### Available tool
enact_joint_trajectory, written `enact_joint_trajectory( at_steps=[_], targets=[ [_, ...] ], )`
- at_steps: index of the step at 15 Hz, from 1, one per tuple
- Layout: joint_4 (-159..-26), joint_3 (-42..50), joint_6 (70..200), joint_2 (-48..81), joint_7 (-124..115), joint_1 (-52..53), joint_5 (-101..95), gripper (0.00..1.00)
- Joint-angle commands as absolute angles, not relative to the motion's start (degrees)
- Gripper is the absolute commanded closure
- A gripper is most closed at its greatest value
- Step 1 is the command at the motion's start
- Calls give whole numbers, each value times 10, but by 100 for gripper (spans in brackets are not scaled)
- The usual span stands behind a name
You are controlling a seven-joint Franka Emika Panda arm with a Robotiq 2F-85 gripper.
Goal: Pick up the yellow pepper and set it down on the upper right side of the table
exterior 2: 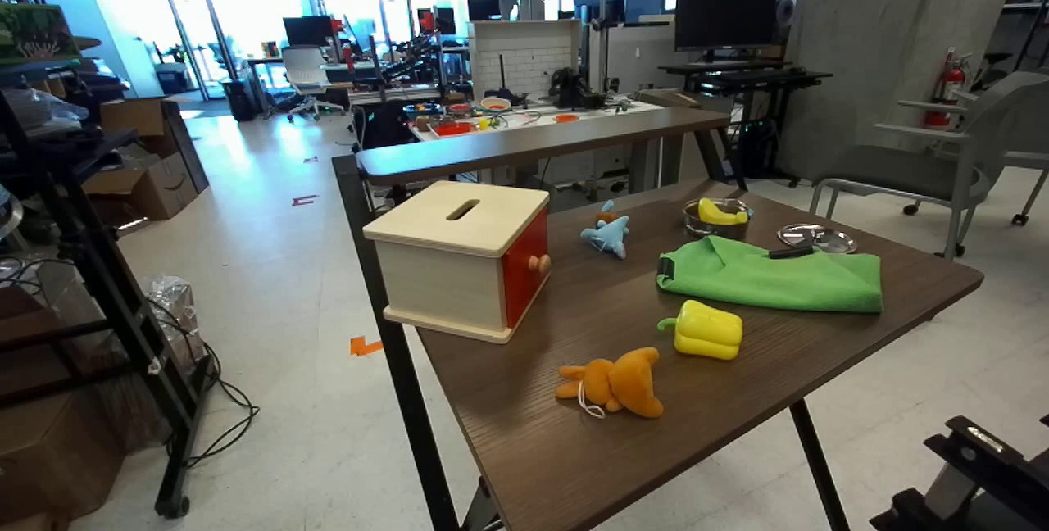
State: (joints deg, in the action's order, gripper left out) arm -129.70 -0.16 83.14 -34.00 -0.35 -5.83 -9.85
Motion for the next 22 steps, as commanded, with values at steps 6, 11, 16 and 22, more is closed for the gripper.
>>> enact_joint_trajectory(
  at_steps=[6,11,16,22],
  targets=[
    [-1321,-15,891,-334,-59,-38,-92,0],
    [-1381,-59,1067,-307,-81,12,-86,0],
    [-1390,-89,1247,-194,-86,37,-102,0],
    [-1331,-94,1336,-2,-45,53,-99,0]
  ],
)
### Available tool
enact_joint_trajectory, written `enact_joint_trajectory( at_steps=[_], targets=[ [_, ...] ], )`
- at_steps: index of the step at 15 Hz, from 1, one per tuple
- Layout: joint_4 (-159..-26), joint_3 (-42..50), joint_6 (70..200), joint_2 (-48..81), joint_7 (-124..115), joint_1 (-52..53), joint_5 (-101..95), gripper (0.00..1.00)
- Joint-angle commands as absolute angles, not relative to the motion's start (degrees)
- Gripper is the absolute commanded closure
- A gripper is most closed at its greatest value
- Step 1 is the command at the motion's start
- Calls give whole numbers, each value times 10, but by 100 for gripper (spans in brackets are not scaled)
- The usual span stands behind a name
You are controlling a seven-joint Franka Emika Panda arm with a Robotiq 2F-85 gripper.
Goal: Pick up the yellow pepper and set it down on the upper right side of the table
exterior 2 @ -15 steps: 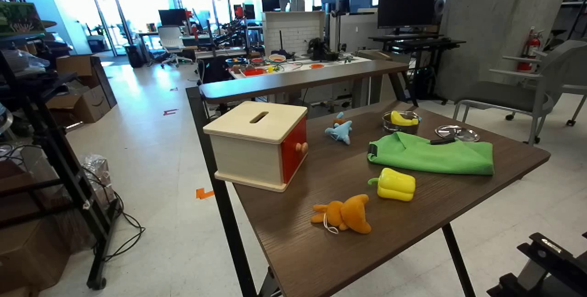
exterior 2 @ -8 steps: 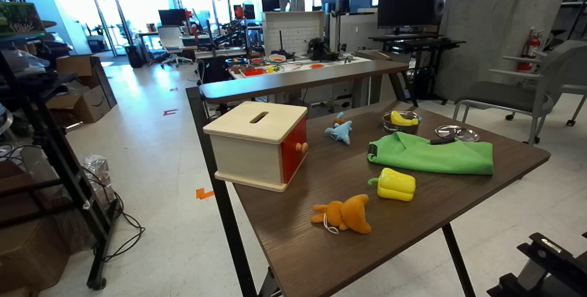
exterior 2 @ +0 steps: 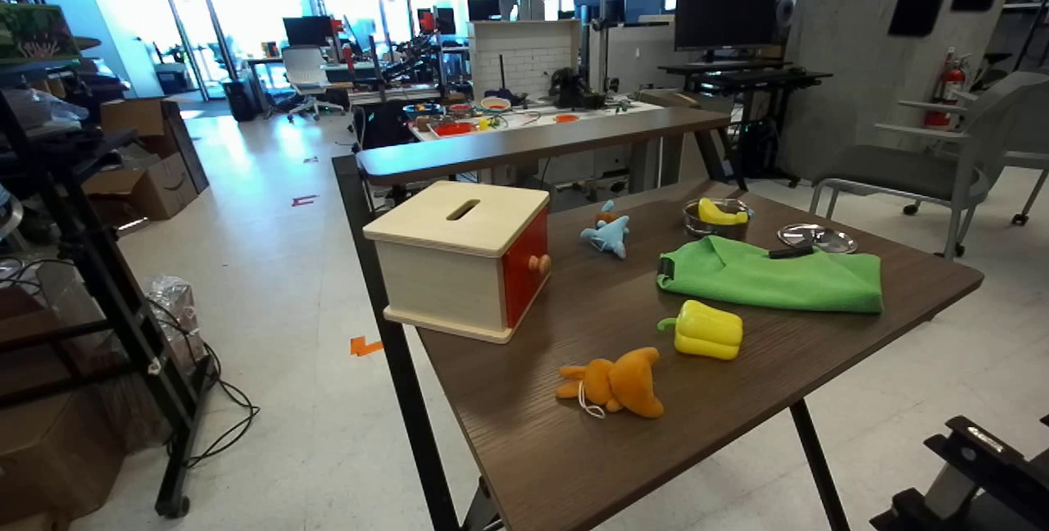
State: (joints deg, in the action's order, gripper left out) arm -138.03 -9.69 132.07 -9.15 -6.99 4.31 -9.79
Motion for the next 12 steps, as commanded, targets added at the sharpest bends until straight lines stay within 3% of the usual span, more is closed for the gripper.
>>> enact_joint_trajectory(
  at_steps=[1,12],
  targets=[
    [-1316,-93,1335,29,-37,57,-99,0],
    [-1212,-88,1296,236,6,116,-131,0]
  ],
)
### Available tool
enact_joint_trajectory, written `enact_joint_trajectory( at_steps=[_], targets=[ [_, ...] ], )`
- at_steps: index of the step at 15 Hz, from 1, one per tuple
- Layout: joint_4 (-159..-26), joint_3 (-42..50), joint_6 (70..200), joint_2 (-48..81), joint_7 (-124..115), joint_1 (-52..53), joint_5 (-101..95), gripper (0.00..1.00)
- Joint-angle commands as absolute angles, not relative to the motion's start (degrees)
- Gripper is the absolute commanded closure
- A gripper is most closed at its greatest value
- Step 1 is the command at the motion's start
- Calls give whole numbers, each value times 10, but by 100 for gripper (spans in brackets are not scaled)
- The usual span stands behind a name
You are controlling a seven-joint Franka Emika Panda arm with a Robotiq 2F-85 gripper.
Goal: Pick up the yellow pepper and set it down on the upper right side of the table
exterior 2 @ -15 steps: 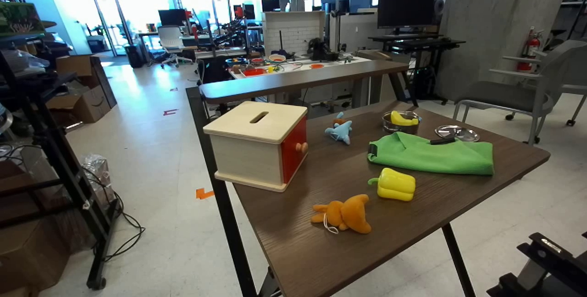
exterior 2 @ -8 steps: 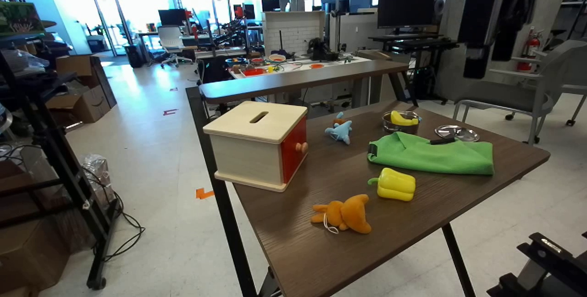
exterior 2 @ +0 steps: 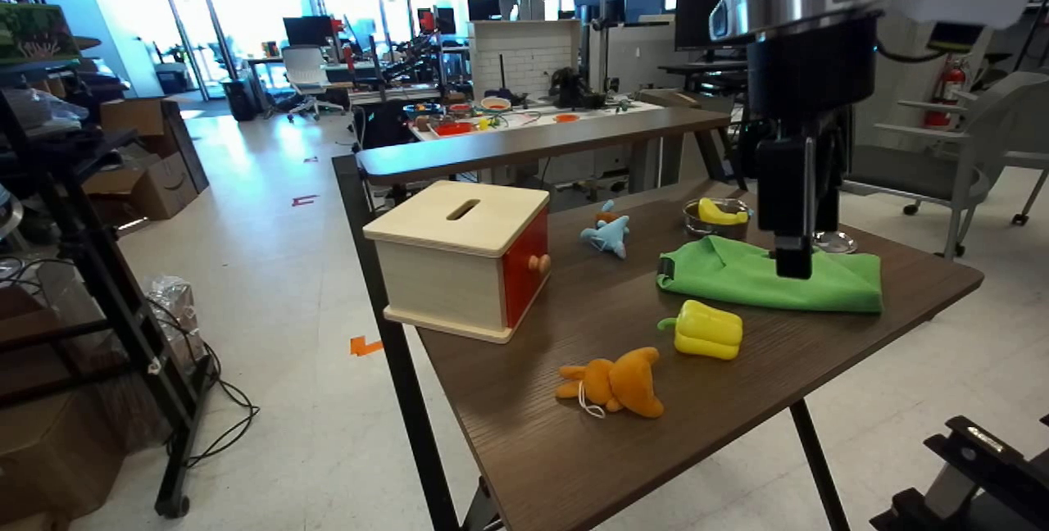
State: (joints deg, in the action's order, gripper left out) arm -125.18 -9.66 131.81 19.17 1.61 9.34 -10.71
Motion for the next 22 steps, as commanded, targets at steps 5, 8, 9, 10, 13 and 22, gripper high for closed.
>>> enact_joint_trajectory(
  at_steps=[5,8,9,10,13,22],
  targets=[
    [-1160,-73,1298,307,1,147,-176,0],
    [-1125,-65,1290,343,1,158,-188,0],
    [-1114,-63,1290,353,1,161,-189,0],
    [-1104,-60,1291,363,1,164,-192,0],
    [-1076,-58,1283,386,4,170,-190,0],
    [-1041,-59,1269,403,6,172,-183,80]
  ],
)
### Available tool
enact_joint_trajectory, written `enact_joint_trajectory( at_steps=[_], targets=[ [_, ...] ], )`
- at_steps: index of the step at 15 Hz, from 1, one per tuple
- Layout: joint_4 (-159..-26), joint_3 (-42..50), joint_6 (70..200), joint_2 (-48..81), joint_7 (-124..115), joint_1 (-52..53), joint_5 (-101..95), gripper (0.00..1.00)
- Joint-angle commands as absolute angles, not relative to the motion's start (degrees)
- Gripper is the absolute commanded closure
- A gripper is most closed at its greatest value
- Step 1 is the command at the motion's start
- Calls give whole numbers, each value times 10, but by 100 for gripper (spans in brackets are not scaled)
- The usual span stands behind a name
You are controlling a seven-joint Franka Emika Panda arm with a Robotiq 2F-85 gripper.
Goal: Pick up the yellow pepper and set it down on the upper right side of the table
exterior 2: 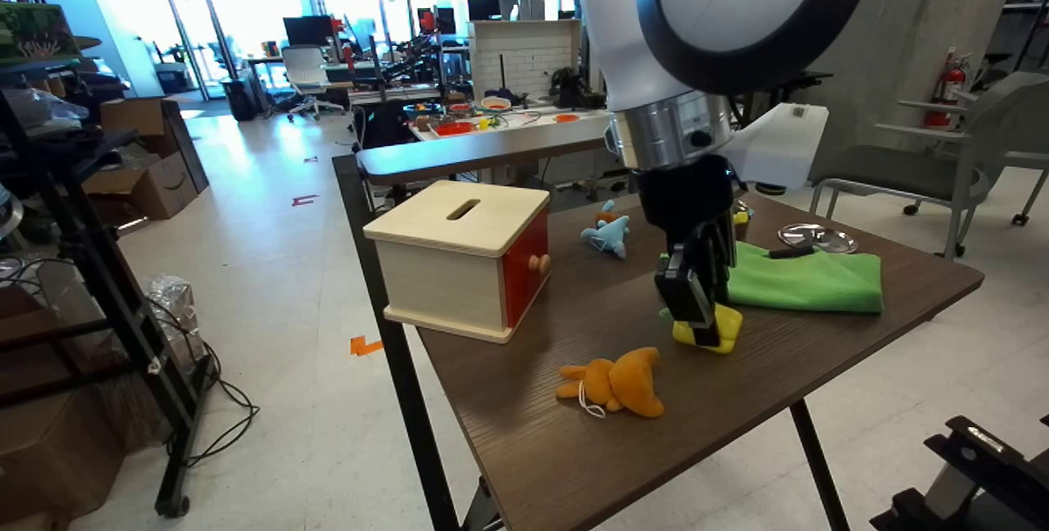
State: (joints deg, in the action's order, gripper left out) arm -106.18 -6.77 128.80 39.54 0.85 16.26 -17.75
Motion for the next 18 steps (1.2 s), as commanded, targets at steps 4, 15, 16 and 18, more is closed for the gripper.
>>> enact_joint_trajectory(
  at_steps=[4,15,16,18],
  targets=[
    [-1039,-60,1250,381,10,162,-174,81],
    [-1015,-18,1253,286,-17,67,-110,81],
    [-1004,-14,1249,290,-14,56,-100,81],
    [-987,-6,1246,299,-19,42,-87,81]
  ],
)
